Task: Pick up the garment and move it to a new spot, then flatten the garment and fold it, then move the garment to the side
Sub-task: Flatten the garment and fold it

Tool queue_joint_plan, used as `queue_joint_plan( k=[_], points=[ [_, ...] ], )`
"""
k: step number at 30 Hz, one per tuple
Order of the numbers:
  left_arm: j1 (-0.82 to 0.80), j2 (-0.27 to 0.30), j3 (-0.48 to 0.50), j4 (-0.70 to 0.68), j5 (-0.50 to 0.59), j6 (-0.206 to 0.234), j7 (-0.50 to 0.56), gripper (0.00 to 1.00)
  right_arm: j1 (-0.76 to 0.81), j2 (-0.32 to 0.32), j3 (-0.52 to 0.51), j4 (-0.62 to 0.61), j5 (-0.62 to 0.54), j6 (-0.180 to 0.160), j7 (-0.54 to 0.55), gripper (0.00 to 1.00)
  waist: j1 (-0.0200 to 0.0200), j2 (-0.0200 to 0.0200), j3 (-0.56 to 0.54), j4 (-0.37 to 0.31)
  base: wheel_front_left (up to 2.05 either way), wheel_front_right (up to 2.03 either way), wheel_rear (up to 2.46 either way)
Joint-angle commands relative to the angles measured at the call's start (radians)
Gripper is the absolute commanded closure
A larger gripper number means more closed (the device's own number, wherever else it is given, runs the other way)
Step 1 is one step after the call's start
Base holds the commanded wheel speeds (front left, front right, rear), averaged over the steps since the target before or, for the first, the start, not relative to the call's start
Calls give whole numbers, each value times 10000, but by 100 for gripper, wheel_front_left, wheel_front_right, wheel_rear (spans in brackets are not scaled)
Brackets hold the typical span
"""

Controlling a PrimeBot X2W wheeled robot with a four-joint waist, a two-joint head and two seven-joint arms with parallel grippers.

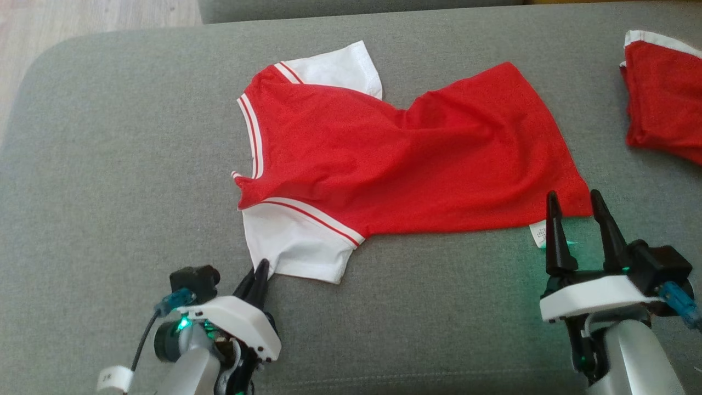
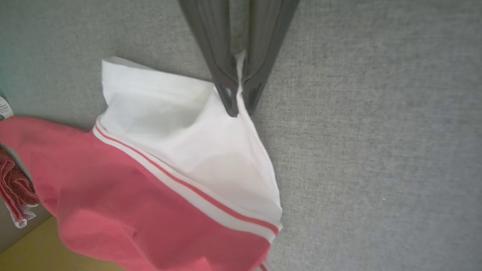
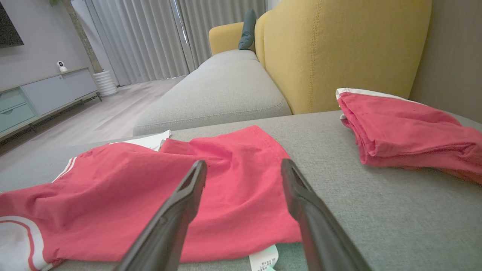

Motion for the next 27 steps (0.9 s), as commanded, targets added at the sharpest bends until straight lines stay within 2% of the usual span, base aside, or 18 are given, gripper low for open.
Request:
queue_joint_plan(
  k=[1,8,15,27],
  points=[
    [-118,78,232,-256,-55,9,-126,100,-377,-45,147,-217,-7,65,-91,0,0,0,-14,23,0,0,0],
    [127,209,773,-1026,-232,403,-823,100,-438,-45,-420,211,-436,65,351,0,0,0,-82,216,0,0,0],
    [604,409,1290,-1894,-339,815,-1071,100,-487,-45,-937,620,-785,65,741,0,0,0,-130,486,0,0,0],
    [1047,484,1240,-2570,-418,1002,-1004,100,-467,-45,-853,2022,-1069,65,1879,0,0,0,-45,813,0,0,0]
  ],
)
